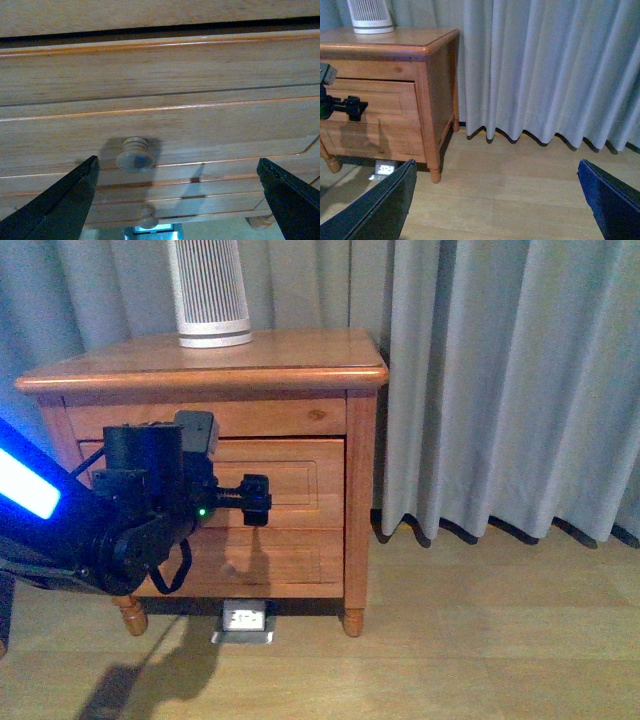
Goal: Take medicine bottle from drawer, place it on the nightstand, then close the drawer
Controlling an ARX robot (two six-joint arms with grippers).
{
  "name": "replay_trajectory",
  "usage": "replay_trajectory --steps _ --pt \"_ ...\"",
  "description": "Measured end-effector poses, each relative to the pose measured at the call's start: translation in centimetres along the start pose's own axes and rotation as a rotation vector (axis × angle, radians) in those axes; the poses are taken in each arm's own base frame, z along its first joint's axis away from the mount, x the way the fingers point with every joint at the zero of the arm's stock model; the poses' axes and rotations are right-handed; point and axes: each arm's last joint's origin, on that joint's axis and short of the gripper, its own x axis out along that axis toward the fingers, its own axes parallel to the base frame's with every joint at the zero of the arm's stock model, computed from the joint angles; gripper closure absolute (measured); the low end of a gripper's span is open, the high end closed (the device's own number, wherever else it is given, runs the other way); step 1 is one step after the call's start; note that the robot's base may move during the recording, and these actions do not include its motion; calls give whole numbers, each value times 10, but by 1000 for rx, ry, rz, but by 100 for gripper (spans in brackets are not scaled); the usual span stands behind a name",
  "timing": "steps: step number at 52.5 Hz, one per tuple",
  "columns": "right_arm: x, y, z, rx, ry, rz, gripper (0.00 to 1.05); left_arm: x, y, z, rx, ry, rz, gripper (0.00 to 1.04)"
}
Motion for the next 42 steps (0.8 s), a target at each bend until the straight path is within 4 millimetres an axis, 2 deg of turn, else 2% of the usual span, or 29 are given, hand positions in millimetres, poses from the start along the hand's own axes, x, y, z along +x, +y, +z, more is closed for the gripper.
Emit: replay_trajectory --steps 14,30,42 --pt "0 0 0 0 0 0 7 18 9 -9 -4 12 15 7" --pt "0 0 0 0 0 0 7 26 14 -13 -10 11 25 7" --pt "0 0 0 0 0 0 7 29 14 -7 -17 3 26 49"
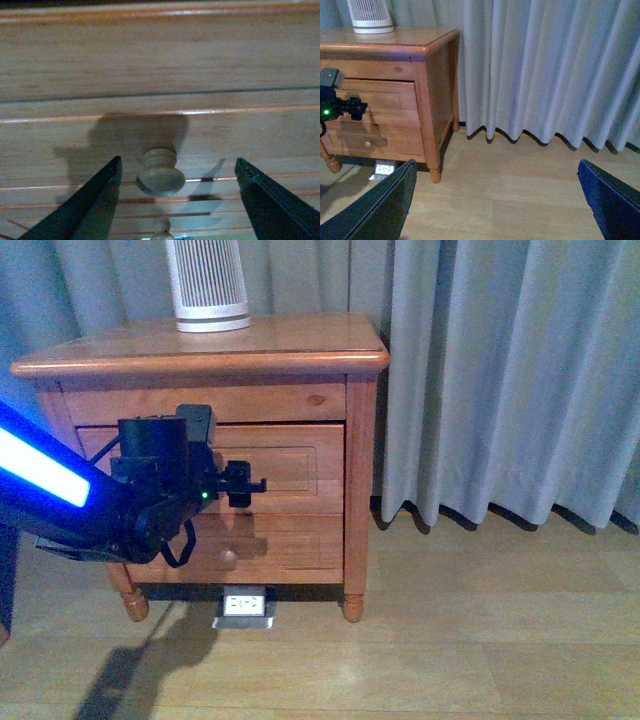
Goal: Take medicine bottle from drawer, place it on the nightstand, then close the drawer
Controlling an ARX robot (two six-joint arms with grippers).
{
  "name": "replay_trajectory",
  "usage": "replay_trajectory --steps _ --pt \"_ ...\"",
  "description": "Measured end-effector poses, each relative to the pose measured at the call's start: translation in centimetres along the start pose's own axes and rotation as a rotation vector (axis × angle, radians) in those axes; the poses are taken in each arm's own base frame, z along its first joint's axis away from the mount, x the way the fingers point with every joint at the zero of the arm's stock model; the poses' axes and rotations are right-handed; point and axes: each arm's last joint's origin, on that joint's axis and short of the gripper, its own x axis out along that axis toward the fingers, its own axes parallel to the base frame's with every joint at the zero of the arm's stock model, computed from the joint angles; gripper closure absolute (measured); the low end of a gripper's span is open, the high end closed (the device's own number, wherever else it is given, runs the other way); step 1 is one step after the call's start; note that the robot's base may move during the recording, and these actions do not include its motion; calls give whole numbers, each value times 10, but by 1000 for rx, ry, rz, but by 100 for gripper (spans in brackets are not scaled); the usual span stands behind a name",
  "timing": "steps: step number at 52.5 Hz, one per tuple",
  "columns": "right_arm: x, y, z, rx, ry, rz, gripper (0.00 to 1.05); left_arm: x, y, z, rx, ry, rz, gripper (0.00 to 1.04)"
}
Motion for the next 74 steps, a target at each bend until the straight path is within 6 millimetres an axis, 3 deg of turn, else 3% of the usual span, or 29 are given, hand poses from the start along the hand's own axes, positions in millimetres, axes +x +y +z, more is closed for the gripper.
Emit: replay_trajectory --steps 6,13,16,20,29,43,50,74 --pt "0 0 0 0 0 0 7 1 0 3 -1 -7 1 65" --pt "0 0 0 0 0 0 7 1 1 3 -1 -5 17 94" --pt "0 0 0 0 0 0 7 1 1 3 -1 -5 14 102" --pt "0 0 0 0 0 0 7 1 0 3 0 -6 13 101" --pt "0 0 0 0 0 0 7 1 -4 3 11 -6 0 79" --pt "0 0 0 0 0 0 7 0 -1 0 35 5 20 35" --pt "0 0 0 0 0 0 7 0 3 -2 45 11 34 7" --pt "0 0 0 0 0 0 7 1 6 -8 50 34 34 7"
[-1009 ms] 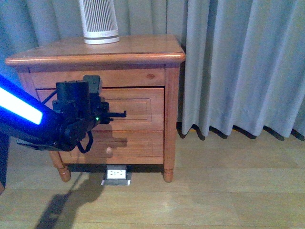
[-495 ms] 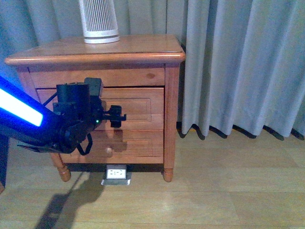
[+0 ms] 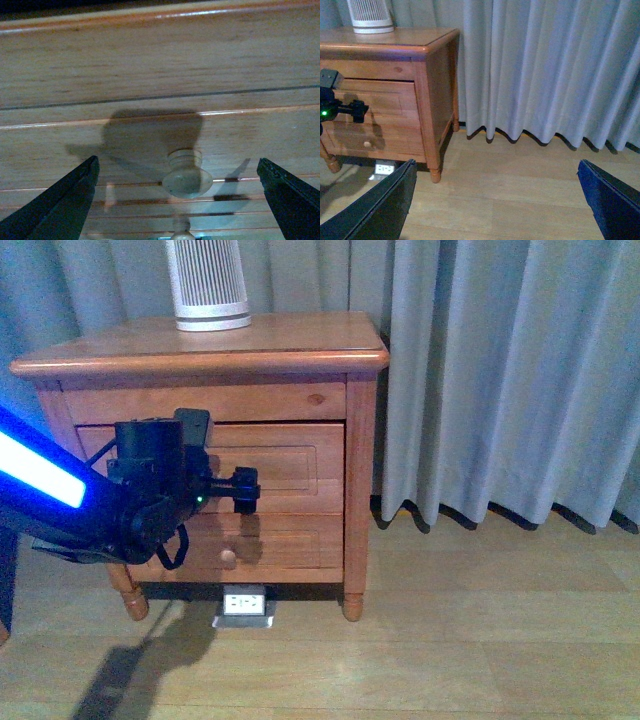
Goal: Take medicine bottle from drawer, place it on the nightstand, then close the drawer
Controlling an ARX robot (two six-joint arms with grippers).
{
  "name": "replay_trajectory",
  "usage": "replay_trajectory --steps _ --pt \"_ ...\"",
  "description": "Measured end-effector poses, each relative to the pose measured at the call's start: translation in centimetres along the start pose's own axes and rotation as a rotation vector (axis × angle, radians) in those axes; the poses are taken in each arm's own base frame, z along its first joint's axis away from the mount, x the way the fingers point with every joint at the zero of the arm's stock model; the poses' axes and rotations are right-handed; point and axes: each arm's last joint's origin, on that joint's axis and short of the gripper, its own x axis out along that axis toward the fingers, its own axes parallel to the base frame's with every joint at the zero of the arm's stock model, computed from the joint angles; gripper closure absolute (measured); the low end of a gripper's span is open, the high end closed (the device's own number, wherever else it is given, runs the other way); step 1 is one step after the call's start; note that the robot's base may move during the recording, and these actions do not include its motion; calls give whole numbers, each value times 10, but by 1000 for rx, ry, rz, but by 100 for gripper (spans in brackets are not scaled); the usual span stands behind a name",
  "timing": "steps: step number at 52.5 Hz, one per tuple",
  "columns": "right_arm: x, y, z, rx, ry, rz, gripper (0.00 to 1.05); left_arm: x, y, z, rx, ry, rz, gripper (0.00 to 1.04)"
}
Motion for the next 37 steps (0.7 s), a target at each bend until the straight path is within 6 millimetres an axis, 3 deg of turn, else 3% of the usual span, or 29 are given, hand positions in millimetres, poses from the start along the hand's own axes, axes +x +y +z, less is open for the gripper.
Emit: replay_trajectory --steps 22,33,37 --pt "0 0 0 0 0 0 7 8 5 -5 -8 6 20 9" --pt "0 0 0 0 0 0 7 8 6 -5 -10 5 24 28" --pt "0 0 0 0 0 0 7 8 7 -4 -12 5 27 42"
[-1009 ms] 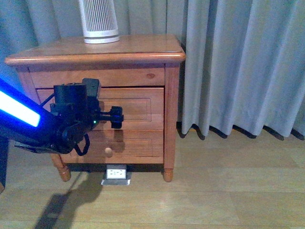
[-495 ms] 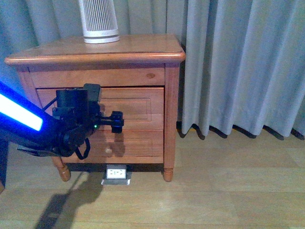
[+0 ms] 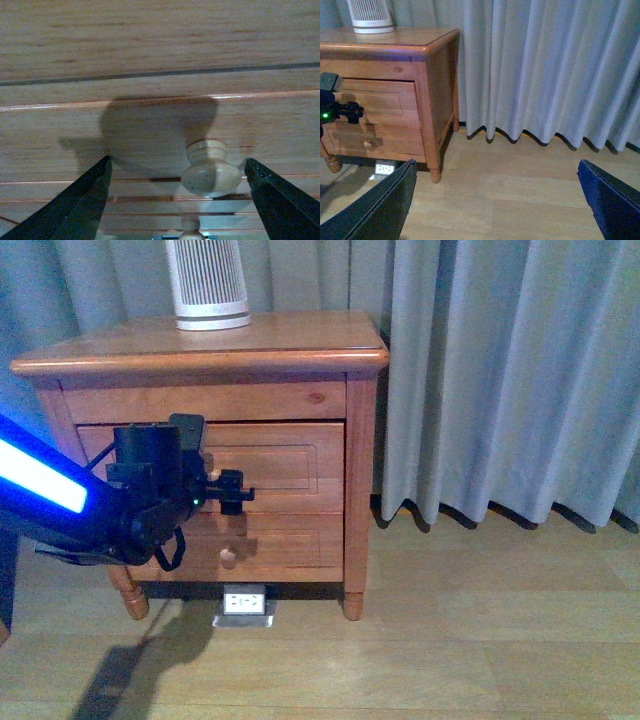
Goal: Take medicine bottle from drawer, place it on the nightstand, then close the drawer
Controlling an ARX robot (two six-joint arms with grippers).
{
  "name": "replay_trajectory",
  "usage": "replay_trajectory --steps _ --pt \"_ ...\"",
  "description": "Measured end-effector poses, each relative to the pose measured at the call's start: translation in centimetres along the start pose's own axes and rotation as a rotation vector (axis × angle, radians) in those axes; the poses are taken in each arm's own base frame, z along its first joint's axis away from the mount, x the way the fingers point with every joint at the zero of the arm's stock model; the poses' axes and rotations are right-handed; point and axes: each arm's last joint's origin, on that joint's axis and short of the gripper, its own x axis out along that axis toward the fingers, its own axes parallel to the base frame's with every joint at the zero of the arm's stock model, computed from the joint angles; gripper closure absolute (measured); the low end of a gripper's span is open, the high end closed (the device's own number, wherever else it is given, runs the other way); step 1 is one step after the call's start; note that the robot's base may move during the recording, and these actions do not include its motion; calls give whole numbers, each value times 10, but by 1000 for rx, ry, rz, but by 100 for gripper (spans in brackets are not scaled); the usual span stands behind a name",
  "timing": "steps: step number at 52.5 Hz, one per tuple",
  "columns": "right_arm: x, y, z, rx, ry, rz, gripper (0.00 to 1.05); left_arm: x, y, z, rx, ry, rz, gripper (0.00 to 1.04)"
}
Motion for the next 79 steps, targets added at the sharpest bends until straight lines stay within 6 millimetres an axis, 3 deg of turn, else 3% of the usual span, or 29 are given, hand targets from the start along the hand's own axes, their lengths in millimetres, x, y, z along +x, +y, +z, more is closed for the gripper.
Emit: replay_trajectory --steps 1,10,31,43,54,73,79 --pt "0 0 0 0 0 0 7 0 0 0 -7 -2 -15 56" --pt "0 0 0 0 0 0 7 0 -3 1 -5 -6 -25 78" --pt "0 0 0 0 0 0 7 -1 -3 -1 4 -19 -31 80" --pt "0 0 0 0 0 0 7 -21 -2 -9 9 -33 -35 80" --pt "0 0 0 0 0 0 7 -69 -7 -24 -3 -34 -31 80" --pt "0 0 0 0 0 0 7 -193 -10 -64 42 47 -39 80" --pt "0 0 0 0 0 0 7 -212 -8 -66 77 72 -23 57"
